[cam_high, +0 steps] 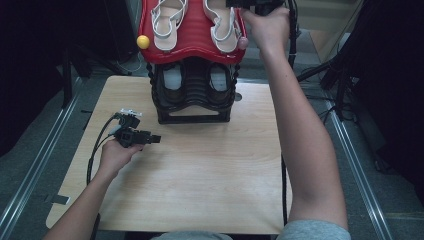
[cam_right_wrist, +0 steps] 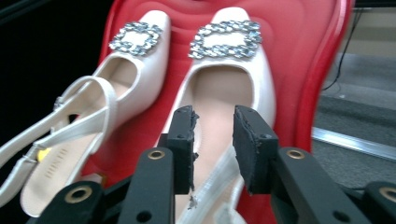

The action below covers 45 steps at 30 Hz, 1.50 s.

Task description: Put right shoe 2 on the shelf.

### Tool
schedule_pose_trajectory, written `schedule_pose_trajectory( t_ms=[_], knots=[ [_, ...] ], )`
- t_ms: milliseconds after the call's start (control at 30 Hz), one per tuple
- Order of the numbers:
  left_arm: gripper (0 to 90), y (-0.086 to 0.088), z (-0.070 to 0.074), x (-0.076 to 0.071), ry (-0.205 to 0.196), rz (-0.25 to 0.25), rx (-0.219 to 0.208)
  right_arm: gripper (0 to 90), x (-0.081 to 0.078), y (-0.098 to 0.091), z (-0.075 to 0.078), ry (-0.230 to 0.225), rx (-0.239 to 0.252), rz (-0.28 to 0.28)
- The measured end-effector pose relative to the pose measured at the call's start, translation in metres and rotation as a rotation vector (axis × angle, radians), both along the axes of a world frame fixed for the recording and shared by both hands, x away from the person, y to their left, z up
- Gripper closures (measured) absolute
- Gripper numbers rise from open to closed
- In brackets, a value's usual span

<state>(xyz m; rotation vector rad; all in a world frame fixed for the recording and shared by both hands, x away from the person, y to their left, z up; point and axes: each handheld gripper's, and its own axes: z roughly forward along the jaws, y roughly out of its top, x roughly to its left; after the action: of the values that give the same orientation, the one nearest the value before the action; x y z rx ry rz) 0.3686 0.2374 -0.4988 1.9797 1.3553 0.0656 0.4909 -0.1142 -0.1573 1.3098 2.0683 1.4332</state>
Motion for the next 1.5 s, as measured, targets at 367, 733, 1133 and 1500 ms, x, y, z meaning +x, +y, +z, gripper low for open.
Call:
schedule_pose_trajectory(
  t_ms=[367, 733, 1133, 1500],
  knots=[
    [41.3, -0.001, -0.001, 0.000, -0.001, -0.001, 0.004, 63.1, -0.002, -0.031, -0.012, -0.009, 0.020, -0.045],
    [39.8, 0.000, 0.000, 0.000, -0.005, 0.009, -0.021, 62.3, -0.005, -0.059, -0.047, 0.014, 0.011, -0.054],
    [38.2, 0.000, 0.000, 0.000, -0.011, 0.000, -0.022, 61.7, -0.011, -0.081, -0.092, 0.036, 0.032, -0.064],
    [38.3, -0.001, -0.001, 0.000, -0.031, -0.015, -0.014, 62.2, -0.018, -0.090, -0.134, 0.054, 0.020, -0.068]
  ],
)
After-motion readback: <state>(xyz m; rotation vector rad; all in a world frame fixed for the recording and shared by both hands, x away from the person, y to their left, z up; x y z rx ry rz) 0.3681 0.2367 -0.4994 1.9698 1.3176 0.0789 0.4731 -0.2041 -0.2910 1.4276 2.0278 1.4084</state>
